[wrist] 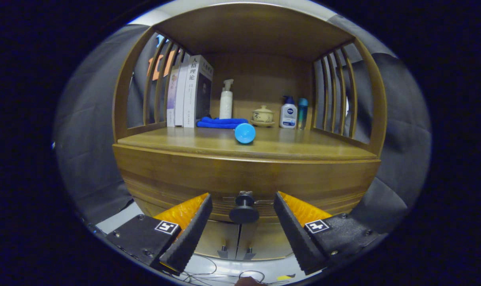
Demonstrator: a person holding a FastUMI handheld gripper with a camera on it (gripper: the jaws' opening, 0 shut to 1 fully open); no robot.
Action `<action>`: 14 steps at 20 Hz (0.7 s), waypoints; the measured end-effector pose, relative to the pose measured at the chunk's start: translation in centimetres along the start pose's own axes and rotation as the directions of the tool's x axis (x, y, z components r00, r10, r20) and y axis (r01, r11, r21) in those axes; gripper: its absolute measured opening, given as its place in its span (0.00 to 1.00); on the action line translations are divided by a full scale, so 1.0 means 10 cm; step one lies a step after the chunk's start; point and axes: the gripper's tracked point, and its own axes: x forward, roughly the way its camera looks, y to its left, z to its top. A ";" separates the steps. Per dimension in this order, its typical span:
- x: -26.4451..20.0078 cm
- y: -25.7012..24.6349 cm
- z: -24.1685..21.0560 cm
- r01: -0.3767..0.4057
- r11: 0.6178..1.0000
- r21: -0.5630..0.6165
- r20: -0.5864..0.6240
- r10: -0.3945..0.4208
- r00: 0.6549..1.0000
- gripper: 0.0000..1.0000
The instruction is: Pull open the drawer, take out the items inside it, and place them on the countertop above the cabinet.
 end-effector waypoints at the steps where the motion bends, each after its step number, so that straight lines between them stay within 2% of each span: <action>1: -0.08 0.01 0.02 -0.010 1.000 -0.001 0.004 0.010 1.000 1.00; 8: -0.85 0.13 0.08 -0.080 0.997 0.013 0.033 0.079 0.996 1.00; 14: -1.71 0.16 0.33 -0.139 0.990 -0.035 0.114 0.142 0.983 1.00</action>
